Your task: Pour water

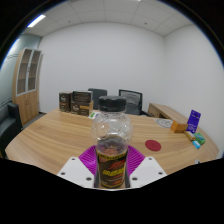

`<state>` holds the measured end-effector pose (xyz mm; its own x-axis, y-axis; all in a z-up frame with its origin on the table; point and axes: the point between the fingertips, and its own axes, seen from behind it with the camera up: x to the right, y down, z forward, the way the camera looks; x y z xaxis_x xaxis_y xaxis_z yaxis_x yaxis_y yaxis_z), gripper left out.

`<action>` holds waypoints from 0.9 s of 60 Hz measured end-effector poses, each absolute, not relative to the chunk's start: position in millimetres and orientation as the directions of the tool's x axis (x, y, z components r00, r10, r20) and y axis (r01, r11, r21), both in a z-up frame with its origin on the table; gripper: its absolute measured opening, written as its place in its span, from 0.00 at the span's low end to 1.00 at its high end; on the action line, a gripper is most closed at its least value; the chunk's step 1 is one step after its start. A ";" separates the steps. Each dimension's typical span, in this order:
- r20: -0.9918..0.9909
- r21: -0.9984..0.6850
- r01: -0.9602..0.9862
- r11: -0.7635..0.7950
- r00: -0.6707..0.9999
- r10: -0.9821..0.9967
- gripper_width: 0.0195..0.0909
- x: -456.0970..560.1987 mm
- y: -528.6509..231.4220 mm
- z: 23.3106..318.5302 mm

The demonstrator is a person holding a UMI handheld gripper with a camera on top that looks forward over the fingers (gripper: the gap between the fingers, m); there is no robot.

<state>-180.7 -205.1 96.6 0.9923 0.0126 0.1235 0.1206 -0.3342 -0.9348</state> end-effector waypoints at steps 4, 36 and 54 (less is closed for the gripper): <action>0.079 -0.946 0.088 -0.313 0.996 0.041 0.21 -201.6 -200.5 114.2; -0.998 0.007 -0.942 -0.335 -0.027 0.054 0.20 -282.9 -51.1 255.0; -0.877 0.479 -0.829 -0.289 -0.465 -0.122 0.20 -265.1 -23.1 195.4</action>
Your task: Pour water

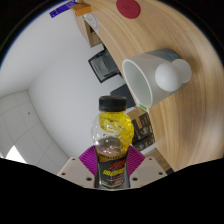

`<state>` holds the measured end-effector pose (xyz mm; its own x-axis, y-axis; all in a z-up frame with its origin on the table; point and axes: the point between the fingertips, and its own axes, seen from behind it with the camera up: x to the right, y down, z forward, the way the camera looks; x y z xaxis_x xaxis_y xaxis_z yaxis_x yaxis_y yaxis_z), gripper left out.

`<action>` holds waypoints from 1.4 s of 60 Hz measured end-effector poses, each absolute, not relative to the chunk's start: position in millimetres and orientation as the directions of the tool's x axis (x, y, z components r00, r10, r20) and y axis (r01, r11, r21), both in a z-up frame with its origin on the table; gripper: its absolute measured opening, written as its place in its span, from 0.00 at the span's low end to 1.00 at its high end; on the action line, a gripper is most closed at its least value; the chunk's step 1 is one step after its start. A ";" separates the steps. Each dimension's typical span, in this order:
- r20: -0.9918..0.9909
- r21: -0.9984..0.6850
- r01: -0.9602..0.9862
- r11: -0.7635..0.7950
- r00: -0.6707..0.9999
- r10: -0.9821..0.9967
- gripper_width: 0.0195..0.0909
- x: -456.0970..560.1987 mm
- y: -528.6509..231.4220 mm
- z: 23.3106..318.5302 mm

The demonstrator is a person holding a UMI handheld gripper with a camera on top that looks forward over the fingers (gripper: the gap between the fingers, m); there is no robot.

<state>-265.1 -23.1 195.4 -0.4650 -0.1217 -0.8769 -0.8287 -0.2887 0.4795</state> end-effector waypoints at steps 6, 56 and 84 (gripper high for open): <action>-0.878 0.479 -0.830 -0.285 -0.456 -0.149 0.21 -265.9 -20.5 181.7; -0.061 -0.982 -0.060 -0.181 0.998 -0.001 0.21 -2.1 -15.4 214.9; 0.002 -0.961 -0.001 -0.276 1.000 -0.012 0.32 33.0 -22.3 96.5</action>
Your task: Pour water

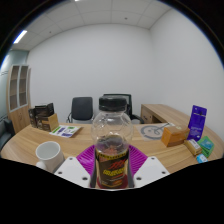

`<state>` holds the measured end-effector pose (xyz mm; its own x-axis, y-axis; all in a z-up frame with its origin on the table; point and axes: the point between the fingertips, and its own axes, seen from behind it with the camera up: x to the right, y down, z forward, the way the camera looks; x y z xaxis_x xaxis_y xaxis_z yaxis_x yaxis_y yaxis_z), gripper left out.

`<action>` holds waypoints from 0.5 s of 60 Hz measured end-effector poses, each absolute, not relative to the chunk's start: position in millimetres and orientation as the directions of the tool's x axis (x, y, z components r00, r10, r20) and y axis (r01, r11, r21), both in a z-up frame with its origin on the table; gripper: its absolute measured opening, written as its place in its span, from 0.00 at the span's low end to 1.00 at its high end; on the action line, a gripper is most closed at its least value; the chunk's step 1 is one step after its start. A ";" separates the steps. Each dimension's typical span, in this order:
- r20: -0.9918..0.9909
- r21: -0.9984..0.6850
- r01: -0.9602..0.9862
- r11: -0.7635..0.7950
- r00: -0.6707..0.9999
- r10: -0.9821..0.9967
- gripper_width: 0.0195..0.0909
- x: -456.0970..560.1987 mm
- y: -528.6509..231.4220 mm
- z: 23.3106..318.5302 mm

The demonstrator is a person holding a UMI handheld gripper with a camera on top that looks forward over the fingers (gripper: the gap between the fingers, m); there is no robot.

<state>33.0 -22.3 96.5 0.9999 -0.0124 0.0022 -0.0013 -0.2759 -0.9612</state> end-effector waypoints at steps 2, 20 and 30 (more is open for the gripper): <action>0.009 -0.959 0.006 -0.284 1.000 -0.010 0.40 32.2 -22.2 96.1; 0.017 -0.918 -0.006 -0.396 0.998 -0.054 0.93 30.9 -67.8 117.4; 0.047 -0.909 0.013 -0.417 0.996 -0.070 0.93 11.1 -138.1 164.3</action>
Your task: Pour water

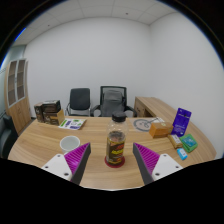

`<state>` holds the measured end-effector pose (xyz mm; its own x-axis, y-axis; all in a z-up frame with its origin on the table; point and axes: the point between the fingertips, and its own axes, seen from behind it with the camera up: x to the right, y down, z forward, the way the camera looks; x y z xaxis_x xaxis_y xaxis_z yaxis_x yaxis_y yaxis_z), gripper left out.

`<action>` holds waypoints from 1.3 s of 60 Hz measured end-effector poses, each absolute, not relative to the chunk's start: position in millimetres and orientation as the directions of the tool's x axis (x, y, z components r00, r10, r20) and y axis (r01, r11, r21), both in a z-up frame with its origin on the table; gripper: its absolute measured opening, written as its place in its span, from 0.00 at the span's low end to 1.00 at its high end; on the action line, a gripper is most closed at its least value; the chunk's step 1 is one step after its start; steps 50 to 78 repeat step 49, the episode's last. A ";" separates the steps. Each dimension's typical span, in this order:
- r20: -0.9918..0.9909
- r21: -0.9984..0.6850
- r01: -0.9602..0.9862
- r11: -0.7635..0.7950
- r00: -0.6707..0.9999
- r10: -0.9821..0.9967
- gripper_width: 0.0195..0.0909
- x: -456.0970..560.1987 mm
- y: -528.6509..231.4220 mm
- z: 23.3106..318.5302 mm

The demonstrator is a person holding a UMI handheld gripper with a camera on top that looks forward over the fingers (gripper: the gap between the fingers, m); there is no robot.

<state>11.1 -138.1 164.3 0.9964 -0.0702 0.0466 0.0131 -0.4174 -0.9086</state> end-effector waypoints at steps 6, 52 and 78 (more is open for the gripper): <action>0.040 -0.902 0.002 -0.431 0.996 -0.079 0.93 -13.2 -197.6 190.1; 0.049 -0.870 -0.024 -0.492 0.990 -0.134 0.93 -81.3 -396.1 243.3; 0.049 -0.870 -0.024 -0.492 0.990 -0.134 0.93 -81.3 -396.1 243.3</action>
